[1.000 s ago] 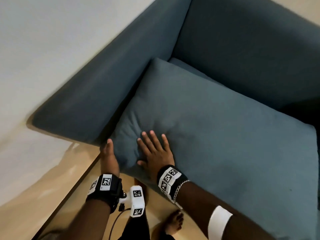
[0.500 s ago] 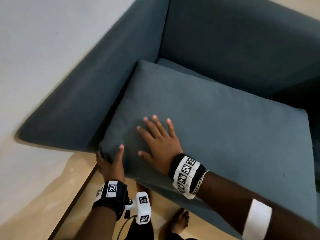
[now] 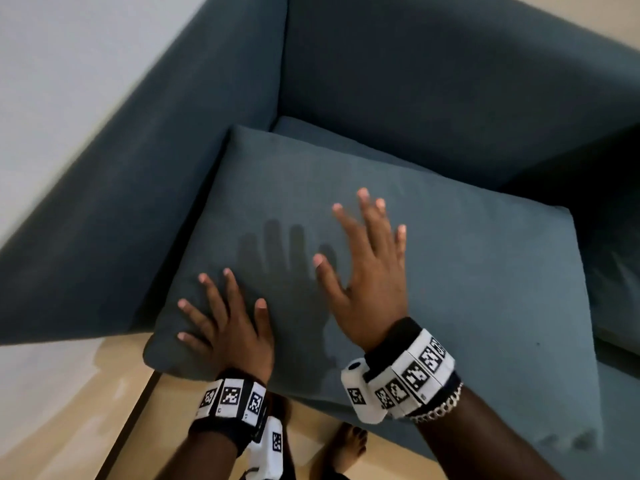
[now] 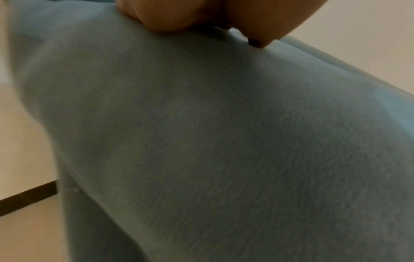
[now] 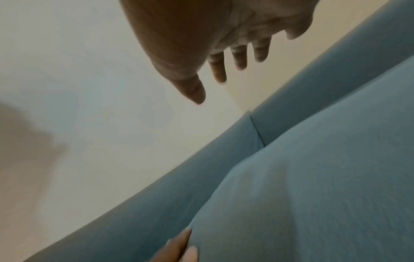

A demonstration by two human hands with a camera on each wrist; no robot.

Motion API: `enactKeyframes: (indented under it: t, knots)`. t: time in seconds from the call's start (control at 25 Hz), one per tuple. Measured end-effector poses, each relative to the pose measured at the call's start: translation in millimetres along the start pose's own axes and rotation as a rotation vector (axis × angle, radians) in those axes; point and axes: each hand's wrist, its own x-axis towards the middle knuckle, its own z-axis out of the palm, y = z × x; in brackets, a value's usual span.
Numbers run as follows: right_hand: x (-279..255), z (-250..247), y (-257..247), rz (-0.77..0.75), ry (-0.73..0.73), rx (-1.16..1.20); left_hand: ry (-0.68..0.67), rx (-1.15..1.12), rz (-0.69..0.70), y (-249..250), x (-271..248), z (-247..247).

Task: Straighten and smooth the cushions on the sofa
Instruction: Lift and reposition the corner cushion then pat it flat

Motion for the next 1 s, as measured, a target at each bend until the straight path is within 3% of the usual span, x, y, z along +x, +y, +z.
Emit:
enactKeyframes:
  t: [0.04, 0.08, 0.12, 0.2, 0.24, 0.28, 0.36, 0.44, 0.48, 0.52, 0.56, 0.64, 0.68, 0.76, 0.84, 0.88, 0.92, 0.96, 1.0]
  knots:
    - [2, -8, 7, 0.055, 0.147, 0.046, -0.016, 0.034, 0.014, 9, 4, 1]
    - [3, -5, 20, 0.099, 0.171, 0.012, -0.026, 0.063, 0.037, 17, 8, 3]
    - [3, 4, 32, 0.117, 0.033, -0.121, -0.032, 0.081, 0.078, 24, 13, 3]
    - [-12, 30, 52, 0.075, -0.459, -0.389, -0.070, 0.126, 0.204, 38, 17, 0]
    - [-10, 31, 59, 0.076, -0.592, -0.443, -0.100, 0.169, 0.273, 44, 21, 2]
    - [-2, 22, 54, 0.112, -0.618, -0.413, -0.123, 0.207, 0.318, 49, 27, 5]
    - [27, -14, 21, 0.099, -0.359, -0.161, -0.109, 0.171, 0.318, 57, 36, 5]
    - [46, -38, -3, 0.084, 0.133, 0.145, -0.047, -0.032, 0.278, 66, 47, 2]
    - [50, -32, -7, 0.068, 0.297, 0.215, -0.010, -0.141, 0.247, 67, 52, 0]
    - [52, -17, -7, 0.044, 0.291, 0.166, 0.018, -0.225, 0.219, 66, 57, -3]
    - [48, 8, -5, -0.014, 0.099, -0.016, 0.032, -0.266, 0.198, 63, 62, -7]
    - [30, 53, 2, -0.042, -0.564, -0.366, 0.011, -0.206, 0.201, 53, 69, -15]
    - [28, 58, 7, -0.013, -0.673, -0.397, -0.031, -0.137, 0.223, 51, 73, -18]
    - [39, 34, 1, 0.044, -0.441, -0.167, -0.101, 0.021, 0.277, 46, 76, -21]
    - [45, -5, 4, 0.131, 0.024, 0.007, -0.129, 0.144, 0.361, 55, 70, -18]
    - [40, -16, 19, 0.204, 0.168, 0.006, -0.145, 0.189, 0.390, 65, 66, -14]
    - [34, -19, 37, 0.261, 0.160, -0.066, -0.159, 0.220, 0.403, 76, 62, -9]
    - [26, -15, 53, 0.301, -0.023, -0.204, -0.173, 0.237, 0.409, 87, 58, -4]
    - [18, -7, 65, 0.325, -0.316, -0.325, -0.189, 0.245, 0.419, 98, 53, 0]
